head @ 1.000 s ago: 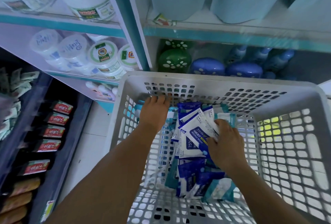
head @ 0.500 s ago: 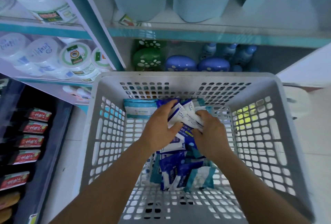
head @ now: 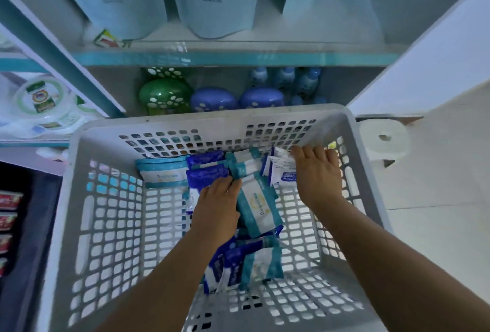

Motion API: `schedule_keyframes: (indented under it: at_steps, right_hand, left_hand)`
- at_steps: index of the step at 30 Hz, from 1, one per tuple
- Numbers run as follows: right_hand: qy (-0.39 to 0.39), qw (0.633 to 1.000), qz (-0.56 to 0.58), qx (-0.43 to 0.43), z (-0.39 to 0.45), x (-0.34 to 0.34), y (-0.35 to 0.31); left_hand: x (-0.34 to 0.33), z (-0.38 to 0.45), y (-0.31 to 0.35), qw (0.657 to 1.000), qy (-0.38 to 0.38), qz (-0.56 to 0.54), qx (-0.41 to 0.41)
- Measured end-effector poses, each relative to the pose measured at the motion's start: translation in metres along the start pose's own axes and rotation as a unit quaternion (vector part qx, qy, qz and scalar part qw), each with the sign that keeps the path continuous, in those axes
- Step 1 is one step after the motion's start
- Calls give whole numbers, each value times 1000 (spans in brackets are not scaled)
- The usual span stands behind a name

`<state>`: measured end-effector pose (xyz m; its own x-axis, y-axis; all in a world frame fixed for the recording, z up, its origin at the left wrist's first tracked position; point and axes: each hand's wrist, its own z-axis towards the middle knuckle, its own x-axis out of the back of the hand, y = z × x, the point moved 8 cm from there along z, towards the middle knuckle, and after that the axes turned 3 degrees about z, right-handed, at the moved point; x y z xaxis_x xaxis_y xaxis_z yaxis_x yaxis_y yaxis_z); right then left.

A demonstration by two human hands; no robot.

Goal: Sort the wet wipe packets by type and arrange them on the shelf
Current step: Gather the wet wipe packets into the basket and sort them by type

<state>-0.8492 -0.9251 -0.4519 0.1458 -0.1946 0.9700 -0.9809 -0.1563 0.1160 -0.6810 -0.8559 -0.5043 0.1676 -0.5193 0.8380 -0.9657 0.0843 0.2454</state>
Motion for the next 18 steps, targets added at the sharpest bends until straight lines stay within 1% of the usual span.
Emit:
schedule_keyframes:
  at_steps: [5,8,14,18]
  right_hand:
    - [18,998,15,-62,5,-7,8]
    - [10,997,24,-73,5,-18,9]
    - [-9,1000,-7,-9,23,-29,8]
    - [-35,997,1,76,31,-44,-3]
  left_hand:
    - [-1,1,2,999,13,31,2]
    - [-3,1,2,999,21,33,6]
    - [-3,4,5,999,37,24,12]
    - [-3,8,8,998,47,30,28]
